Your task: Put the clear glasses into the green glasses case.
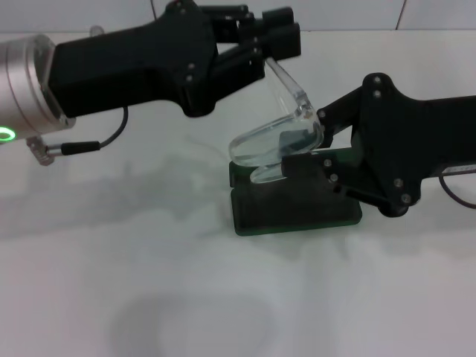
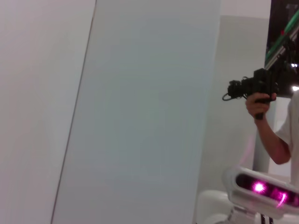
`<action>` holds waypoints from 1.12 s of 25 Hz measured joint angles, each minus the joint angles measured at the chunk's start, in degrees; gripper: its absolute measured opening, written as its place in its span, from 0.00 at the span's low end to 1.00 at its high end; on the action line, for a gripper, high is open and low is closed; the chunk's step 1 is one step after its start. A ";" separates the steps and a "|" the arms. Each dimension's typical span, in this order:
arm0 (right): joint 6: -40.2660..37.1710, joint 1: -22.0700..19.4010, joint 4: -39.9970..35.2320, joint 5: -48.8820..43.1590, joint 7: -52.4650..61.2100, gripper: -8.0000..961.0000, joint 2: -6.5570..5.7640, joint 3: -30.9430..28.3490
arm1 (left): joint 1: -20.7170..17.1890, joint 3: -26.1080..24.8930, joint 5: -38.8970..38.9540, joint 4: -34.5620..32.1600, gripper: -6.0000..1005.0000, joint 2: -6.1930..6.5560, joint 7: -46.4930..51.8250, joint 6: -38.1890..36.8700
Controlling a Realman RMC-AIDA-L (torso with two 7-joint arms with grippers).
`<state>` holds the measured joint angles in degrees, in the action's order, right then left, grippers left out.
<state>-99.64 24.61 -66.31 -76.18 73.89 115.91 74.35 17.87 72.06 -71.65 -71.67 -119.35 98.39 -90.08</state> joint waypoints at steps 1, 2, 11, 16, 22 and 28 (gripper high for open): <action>-0.17 0.00 0.14 0.19 -0.02 0.11 0.00 -0.13 | 0.02 0.02 -0.43 0.01 0.16 0.02 0.08 -0.38; -0.46 0.00 0.29 0.39 -0.07 0.11 -0.01 -0.33 | 0.07 0.02 -0.84 0.02 0.16 0.03 0.10 -0.77; -2.68 -0.03 2.38 1.88 -1.37 0.11 -0.18 -1.83 | 0.01 -0.09 -1.54 0.47 0.16 0.09 0.14 -2.44; -3.12 -0.03 3.49 2.36 -1.95 0.11 -0.22 -2.15 | 0.13 -0.09 -1.41 0.96 0.16 0.03 0.14 -3.33; -3.15 0.22 4.56 2.36 -2.67 0.09 -0.24 -2.20 | 0.74 0.03 -1.29 1.46 0.16 -0.12 0.13 -3.98; -3.18 0.39 4.98 2.24 -2.95 0.09 -0.26 -2.20 | 0.87 -0.08 -1.21 1.53 0.16 -0.18 0.13 -4.03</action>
<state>-102.83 25.00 -61.34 -73.94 70.94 115.64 72.15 18.74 71.99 -72.87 -70.14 -119.53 98.52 -94.12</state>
